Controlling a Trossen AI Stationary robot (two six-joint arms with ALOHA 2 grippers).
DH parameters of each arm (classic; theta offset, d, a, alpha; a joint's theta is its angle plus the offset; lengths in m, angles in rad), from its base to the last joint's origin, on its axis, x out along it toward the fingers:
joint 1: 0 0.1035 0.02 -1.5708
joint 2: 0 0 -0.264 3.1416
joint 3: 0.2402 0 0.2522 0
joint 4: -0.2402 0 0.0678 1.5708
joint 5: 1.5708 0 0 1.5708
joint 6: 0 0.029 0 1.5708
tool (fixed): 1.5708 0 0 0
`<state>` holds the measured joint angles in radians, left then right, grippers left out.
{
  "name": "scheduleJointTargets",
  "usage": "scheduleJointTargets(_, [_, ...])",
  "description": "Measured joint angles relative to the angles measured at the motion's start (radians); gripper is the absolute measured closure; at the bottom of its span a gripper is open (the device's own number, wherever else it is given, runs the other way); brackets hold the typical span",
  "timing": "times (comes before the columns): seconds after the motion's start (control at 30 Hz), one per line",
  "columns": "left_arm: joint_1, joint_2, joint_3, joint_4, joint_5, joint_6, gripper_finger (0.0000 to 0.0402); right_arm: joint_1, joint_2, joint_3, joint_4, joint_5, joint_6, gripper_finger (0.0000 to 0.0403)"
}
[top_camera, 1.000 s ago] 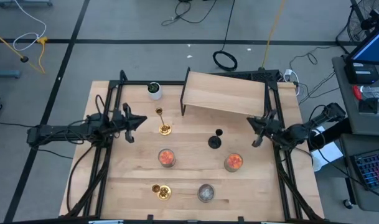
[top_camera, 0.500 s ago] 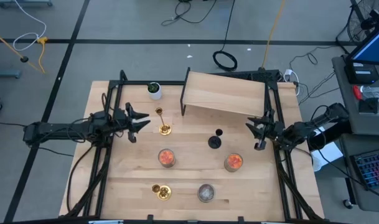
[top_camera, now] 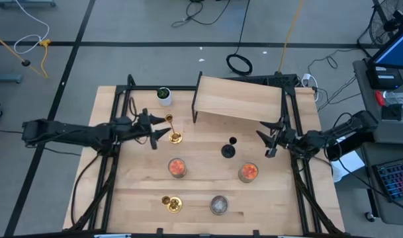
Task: Pick & Place candle stick holders
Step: Put the top golden candle holder on the shelf
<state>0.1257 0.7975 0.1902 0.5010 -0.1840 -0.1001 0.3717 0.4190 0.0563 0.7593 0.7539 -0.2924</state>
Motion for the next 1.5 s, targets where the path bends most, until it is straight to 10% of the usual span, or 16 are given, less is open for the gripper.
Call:
scheduleJointTargets(0.37, [0.000, 0.190, 0.000, 0.242, -0.003, 0.010, 0.0191, 0.000, 0.001, 0.000, 0.000, 0.001, -0.006, 0.0216])
scheduleJointTargets(0.73, [0.001, 0.212, 0.001, 0.282, -0.003, -0.020, 0.0384, 0.000, 0.001, 0.000, 0.000, 0.003, -0.007, 0.0216])
scheduleJointTargets(1.5, [-0.082, 0.215, 0.557, -0.035, 0.025, 0.154, 0.0386, 0.000, 0.001, 0.000, 0.000, 0.004, 0.030, 0.0216])
